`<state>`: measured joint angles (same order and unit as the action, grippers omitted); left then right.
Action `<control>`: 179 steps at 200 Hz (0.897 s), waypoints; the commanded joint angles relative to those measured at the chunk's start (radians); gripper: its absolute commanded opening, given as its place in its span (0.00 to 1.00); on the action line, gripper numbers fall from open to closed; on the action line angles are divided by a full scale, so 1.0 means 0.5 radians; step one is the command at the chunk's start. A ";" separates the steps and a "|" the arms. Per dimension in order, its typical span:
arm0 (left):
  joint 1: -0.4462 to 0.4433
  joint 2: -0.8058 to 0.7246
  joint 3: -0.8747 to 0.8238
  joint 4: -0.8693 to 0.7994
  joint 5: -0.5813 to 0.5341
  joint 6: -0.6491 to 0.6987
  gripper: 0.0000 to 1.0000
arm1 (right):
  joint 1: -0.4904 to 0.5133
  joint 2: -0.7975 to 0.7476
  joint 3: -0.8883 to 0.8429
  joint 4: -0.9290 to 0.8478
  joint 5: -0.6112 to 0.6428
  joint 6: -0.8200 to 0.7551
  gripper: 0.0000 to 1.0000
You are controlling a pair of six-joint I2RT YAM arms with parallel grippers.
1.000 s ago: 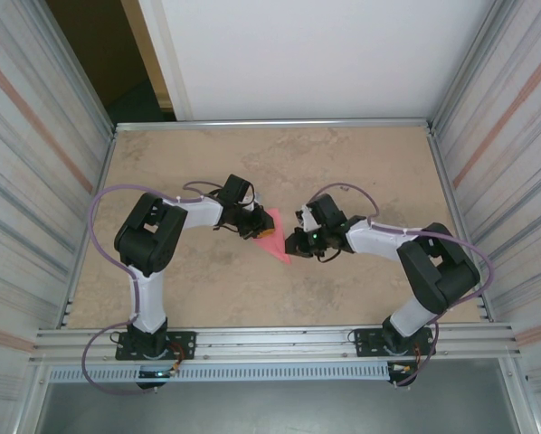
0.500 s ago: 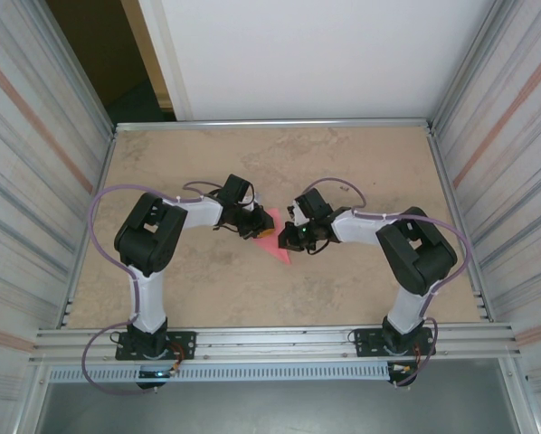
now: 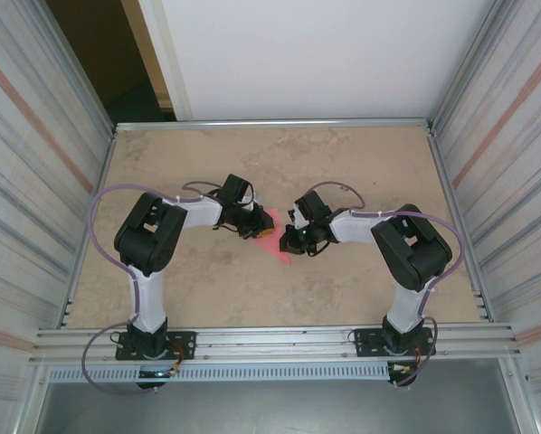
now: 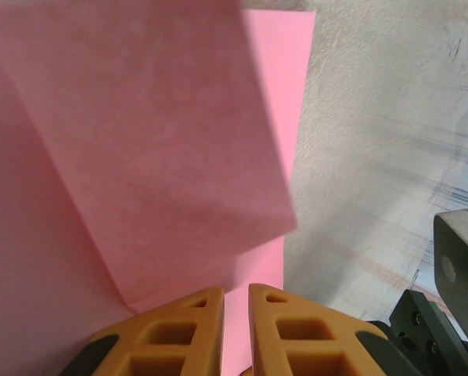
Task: Fold a paper plane with a square sheet of paper (pick it up from the middle)
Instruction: Fourth fold the wing at the center of the table.
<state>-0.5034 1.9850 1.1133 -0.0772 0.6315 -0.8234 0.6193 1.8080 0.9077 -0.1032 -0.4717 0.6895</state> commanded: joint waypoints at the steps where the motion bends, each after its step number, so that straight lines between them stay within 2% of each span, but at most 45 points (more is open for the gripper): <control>1: 0.017 -0.095 0.019 0.001 0.005 0.101 0.18 | -0.008 0.107 -0.035 -0.191 0.075 -0.014 0.06; 55: -0.083 -0.276 -0.125 0.069 -0.047 0.242 0.14 | -0.008 0.140 -0.018 -0.262 0.084 -0.014 0.05; 140: -0.119 -0.118 -0.112 0.063 0.034 0.278 0.13 | -0.002 0.181 -0.010 -0.304 0.093 -0.011 0.05; 179: -0.120 -0.077 -0.069 -0.005 -0.028 0.278 0.13 | 0.001 0.203 -0.029 -0.317 0.108 -0.008 0.05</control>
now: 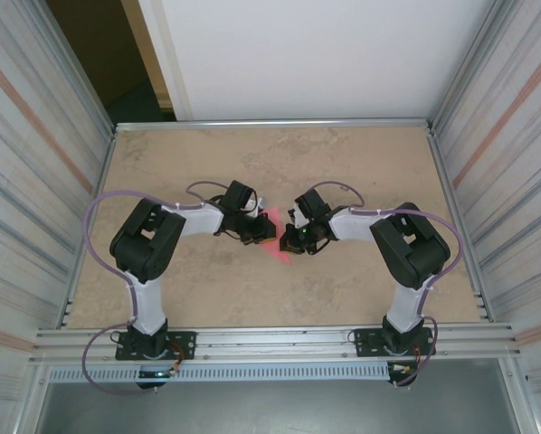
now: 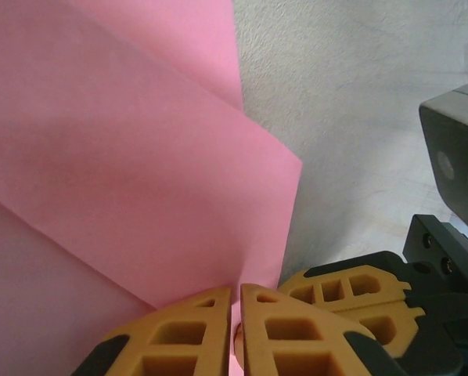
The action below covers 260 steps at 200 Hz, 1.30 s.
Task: Fold a paper plane with a square sheet of paper (pick it up from the middle)
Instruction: Fourth fold the wing at the center of the table.
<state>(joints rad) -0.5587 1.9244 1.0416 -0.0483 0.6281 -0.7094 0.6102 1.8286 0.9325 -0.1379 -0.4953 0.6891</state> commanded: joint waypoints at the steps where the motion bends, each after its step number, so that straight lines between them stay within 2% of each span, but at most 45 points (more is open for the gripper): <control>1: -0.011 0.046 0.077 -0.072 -0.028 0.050 0.13 | 0.019 0.161 -0.078 -0.248 0.154 -0.008 0.04; 63: 0.046 0.160 0.190 -0.351 -0.236 0.040 0.14 | 0.019 0.191 -0.092 -0.355 0.204 -0.071 0.05; 123: 0.221 0.257 0.347 -0.405 -0.195 0.153 0.17 | 0.028 0.240 -0.110 -0.457 0.344 -0.111 0.05; 219: 0.592 0.522 0.686 -0.510 -0.161 0.290 0.18 | 0.037 0.259 -0.090 -0.462 0.369 -0.108 0.05; 260: 0.627 0.507 0.844 -0.585 -0.135 0.330 0.18 | 0.036 0.248 -0.087 -0.464 0.366 -0.105 0.05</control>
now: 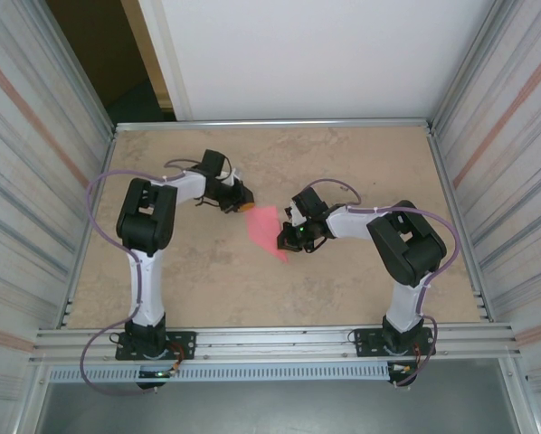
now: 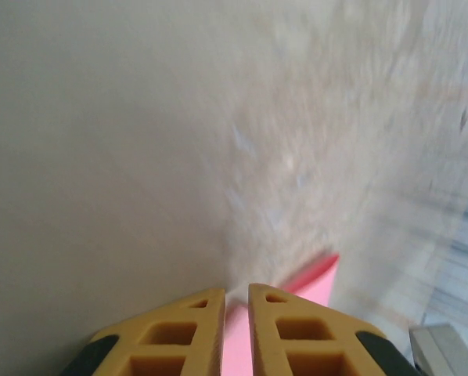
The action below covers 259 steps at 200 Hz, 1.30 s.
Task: Fold a paper plane with a square sheet of paper (pick it up from the middle)
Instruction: Fourth fold the wing at the center of the table.
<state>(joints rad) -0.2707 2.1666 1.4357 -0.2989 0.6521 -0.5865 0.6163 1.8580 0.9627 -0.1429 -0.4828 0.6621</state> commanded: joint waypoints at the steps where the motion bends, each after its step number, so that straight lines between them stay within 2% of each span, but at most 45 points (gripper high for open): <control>1: 0.051 0.017 0.056 -0.082 -0.181 0.084 0.18 | 0.024 0.190 -0.145 -0.454 0.342 -0.051 0.05; 23: 0.045 -0.129 -0.015 -0.018 -0.139 0.051 0.18 | 0.028 0.171 -0.130 -0.455 0.327 -0.051 0.05; 35: 0.019 -0.305 -0.120 0.065 -0.122 0.010 0.18 | 0.026 0.150 -0.125 -0.452 0.318 -0.048 0.05; 57: -0.082 -0.512 -0.304 0.175 -0.127 -0.045 0.18 | 0.028 0.103 -0.115 -0.429 0.279 -0.042 0.05; 80: -0.216 -0.599 -0.474 0.293 -0.128 -0.121 0.18 | 0.016 0.031 -0.117 -0.356 0.203 -0.039 0.05; 117: -0.380 -0.518 -0.536 0.312 -0.194 -0.141 0.16 | -0.020 -0.068 -0.135 -0.226 0.052 -0.032 0.06; 192: -0.388 -0.264 -0.426 0.213 -0.245 -0.157 0.12 | -0.060 -0.232 -0.116 0.025 -0.165 0.031 0.07; 223: -0.389 -0.233 -0.426 0.140 -0.294 -0.169 0.11 | -0.061 -0.273 -0.053 0.100 -0.139 0.079 0.07; 259: -0.391 -0.196 -0.423 0.107 -0.304 -0.195 0.11 | -0.043 -0.097 0.084 0.053 -0.043 0.113 0.06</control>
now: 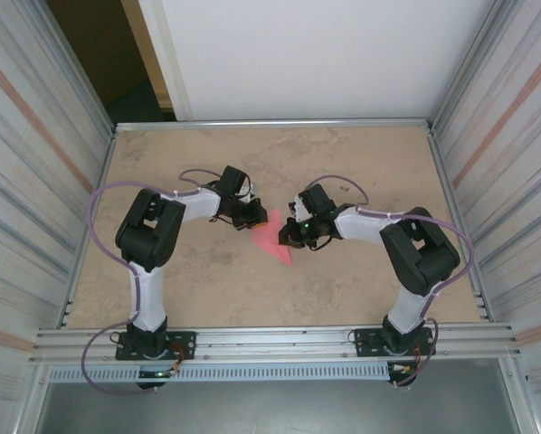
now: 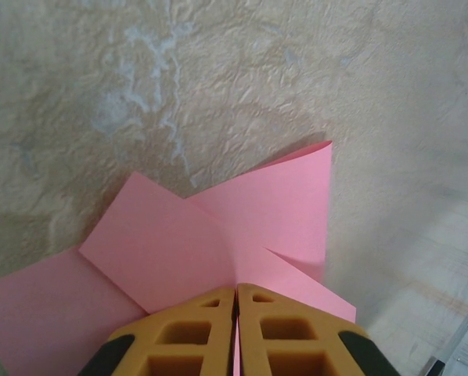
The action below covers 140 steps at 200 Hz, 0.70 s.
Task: Fold a paper plane with a square sheet of paper (pick it up from the middle)
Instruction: Fourth fold the wing at the center of the table.
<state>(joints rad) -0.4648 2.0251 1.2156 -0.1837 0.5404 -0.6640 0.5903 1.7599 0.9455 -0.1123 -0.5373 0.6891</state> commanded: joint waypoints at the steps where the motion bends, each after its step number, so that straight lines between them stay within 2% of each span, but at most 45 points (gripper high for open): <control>1: -0.003 0.088 0.017 -0.125 -0.082 -0.040 0.11 | 0.009 0.107 0.123 -0.008 0.066 0.060 0.06; 60: -0.009 0.120 0.042 -0.225 -0.140 -0.047 0.11 | 0.042 0.311 0.269 -0.039 0.099 0.050 0.04; 140: -0.009 0.203 0.096 -0.385 -0.269 -0.052 0.11 | 0.039 0.381 0.167 -0.088 0.101 0.040 0.03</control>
<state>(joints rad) -0.4667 2.0502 1.2720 -0.2615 0.5228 -0.6819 0.6083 1.9240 1.0565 -0.1123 -0.4950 0.6998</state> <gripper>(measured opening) 0.111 0.053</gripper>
